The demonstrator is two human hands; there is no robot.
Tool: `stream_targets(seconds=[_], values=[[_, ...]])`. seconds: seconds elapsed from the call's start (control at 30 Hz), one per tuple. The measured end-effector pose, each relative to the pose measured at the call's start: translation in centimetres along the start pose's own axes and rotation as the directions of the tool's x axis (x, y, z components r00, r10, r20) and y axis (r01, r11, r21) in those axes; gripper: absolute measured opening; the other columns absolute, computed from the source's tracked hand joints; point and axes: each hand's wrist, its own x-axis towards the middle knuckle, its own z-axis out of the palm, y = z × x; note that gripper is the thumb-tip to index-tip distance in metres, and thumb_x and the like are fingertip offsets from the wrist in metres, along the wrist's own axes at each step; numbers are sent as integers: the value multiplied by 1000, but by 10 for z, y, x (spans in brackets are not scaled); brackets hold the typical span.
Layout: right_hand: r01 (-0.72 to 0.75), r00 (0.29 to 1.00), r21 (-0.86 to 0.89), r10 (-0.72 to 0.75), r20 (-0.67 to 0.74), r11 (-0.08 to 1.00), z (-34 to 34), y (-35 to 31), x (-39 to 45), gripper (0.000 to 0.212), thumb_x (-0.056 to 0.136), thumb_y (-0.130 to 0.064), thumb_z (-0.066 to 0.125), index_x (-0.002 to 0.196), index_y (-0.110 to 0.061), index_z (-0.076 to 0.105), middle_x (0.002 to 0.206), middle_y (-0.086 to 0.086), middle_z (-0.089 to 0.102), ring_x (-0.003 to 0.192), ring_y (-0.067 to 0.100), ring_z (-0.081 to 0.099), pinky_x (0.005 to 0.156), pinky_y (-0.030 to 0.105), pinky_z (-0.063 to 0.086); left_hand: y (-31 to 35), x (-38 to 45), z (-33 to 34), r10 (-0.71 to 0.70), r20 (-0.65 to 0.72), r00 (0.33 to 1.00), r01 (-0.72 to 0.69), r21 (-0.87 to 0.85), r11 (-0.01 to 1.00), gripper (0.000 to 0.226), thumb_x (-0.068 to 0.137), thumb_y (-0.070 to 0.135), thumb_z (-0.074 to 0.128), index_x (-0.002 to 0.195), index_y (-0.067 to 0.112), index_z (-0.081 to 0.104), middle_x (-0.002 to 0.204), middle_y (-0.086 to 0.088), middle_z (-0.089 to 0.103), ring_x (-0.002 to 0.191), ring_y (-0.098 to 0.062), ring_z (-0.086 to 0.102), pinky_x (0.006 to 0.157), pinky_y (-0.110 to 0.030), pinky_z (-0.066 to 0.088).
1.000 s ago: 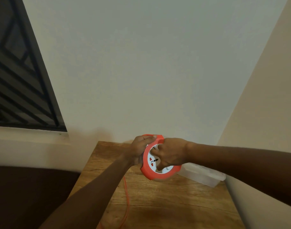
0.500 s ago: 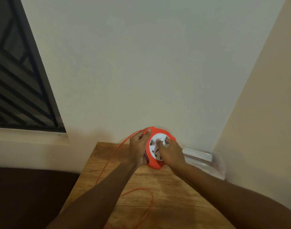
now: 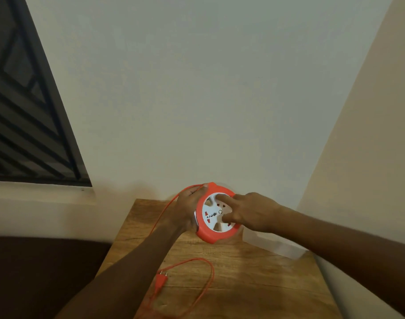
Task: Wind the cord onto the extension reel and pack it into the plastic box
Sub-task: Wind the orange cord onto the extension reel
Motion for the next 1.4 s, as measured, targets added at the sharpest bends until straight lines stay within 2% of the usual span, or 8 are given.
stream_targets(seconds=[0.27, 0.57, 0.73, 0.9, 1.03, 1.17, 1.3, 1.4], values=[[320, 944, -190, -295, 148, 928, -4, 10, 9, 62, 85, -18, 77, 137, -37, 49, 156, 13, 29, 113, 35, 59, 65, 37, 56, -14, 4, -4, -73, 133, 988, 58, 113, 992, 34, 100, 44, 65, 115, 16, 78, 114, -23, 77, 95, -41, 76, 84, -49, 63], [411, 901, -199, -364, 234, 890, -14, 9, 21, 82, 90, -25, 72, 151, -47, 22, 149, 14, 38, 116, 37, 58, 78, 41, 58, -9, 9, -2, -130, 167, 977, 107, 143, 984, 28, 99, 41, 67, 111, 20, 80, 104, -14, 81, 85, -31, 80, 76, -41, 65], [428, 882, -285, -328, 337, 858, -21, -11, 28, 76, 90, -26, 71, 151, -43, 29, 142, 16, 47, 117, 35, 58, 83, 40, 55, -12, 9, 0, -134, 168, 977, 109, 153, 982, 35, 95, 45, 71, 113, 16, 79, 108, -16, 80, 91, -34, 79, 83, -47, 64], [397, 893, -303, -288, 347, 866, -23, -21, 28, 72, 90, -27, 72, 150, -39, 34, 139, 17, 51, 116, 36, 60, 87, 42, 56, -13, 5, 0, -135, 158, 978, 113, 141, 984, 29, 96, 42, 70, 108, 17, 81, 102, -14, 81, 85, -30, 80, 75, -40, 64], [383, 910, -315, -296, 291, 868, -22, -21, 28, 64, 90, -27, 72, 145, -37, 42, 133, 19, 56, 107, 34, 65, 75, 38, 56, -8, 2, 1, -136, 138, 981, 119, 128, 985, 22, 100, 37, 67, 100, 22, 84, 98, -11, 82, 82, -27, 81, 70, -37, 65], [408, 912, -398, -352, 209, 822, -16, -15, 24, 59, 87, -29, 74, 138, -39, 48, 111, 10, 67, 86, 24, 69, 54, 29, 41, -2, 0, 6, -138, 151, 979, 123, 105, 987, 23, 103, 29, 65, 95, 20, 84, 93, -11, 81, 76, -25, 80, 68, -35, 66], [246, 969, -243, -245, 35, 938, 4, -8, 20, 68, 83, -34, 76, 142, -37, 43, 111, 9, 70, 88, 28, 70, 61, 34, 54, 0, -1, 9, -82, 135, 987, 75, 59, 995, 21, 103, 26, 64, 106, 13, 80, 95, -14, 80, 78, -26, 79, 70, -37, 66], [-221, 969, 177, 236, -68, 959, 19, -18, 20, 63, 88, -44, 56, 146, -43, 31, 121, 5, 68, 100, 30, 68, 71, 37, 53, 1, 0, 11, -9, 27, 1000, 12, -92, 996, 25, 104, 23, 63, 116, 5, 75, 103, -20, 79, 85, -30, 79, 69, -38, 64]])
